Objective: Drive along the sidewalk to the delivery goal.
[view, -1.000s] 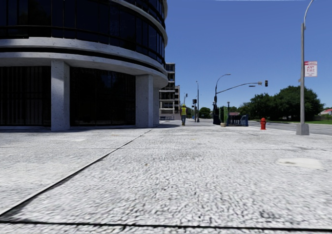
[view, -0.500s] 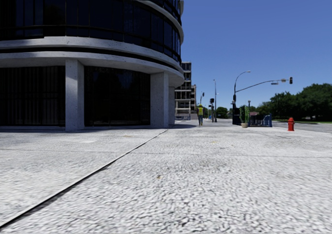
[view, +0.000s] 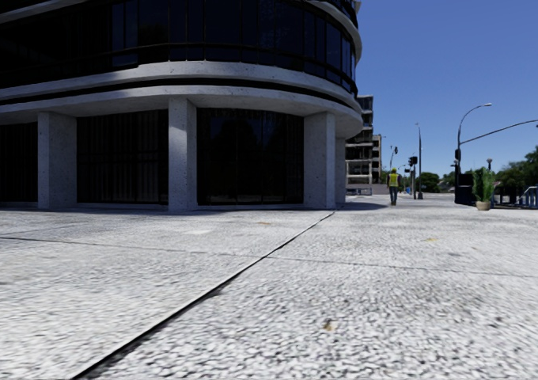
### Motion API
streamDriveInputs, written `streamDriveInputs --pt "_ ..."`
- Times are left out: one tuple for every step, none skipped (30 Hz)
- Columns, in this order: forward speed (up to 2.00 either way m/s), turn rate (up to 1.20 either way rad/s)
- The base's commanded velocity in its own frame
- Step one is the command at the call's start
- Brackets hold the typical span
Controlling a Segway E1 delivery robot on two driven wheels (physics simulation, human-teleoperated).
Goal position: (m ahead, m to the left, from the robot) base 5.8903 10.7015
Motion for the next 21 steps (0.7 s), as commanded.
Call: streamDriveInputs --pt "1.33 0.52" --pt "1.33 0.52" --pt "1.33 0.53" --pt "1.33 0.54" --pt "1.33 0.56" --pt "1.33 0.56" --pt "1.33 0.57" --pt "1.33 0.58" --pt "1.33 0.58" --pt "1.33 0.58" --pt "1.33 0.58" --pt "1.33 0.58" --pt "1.33 0.58" --pt "1.33 0.58" --pt "1.33 0.58" --pt "1.33 0.58" --pt "1.33 0.58" --pt "1.33 0.58" --pt "1.33 0.58" --pt "1.33 0.58" --pt "1.33 0.58"
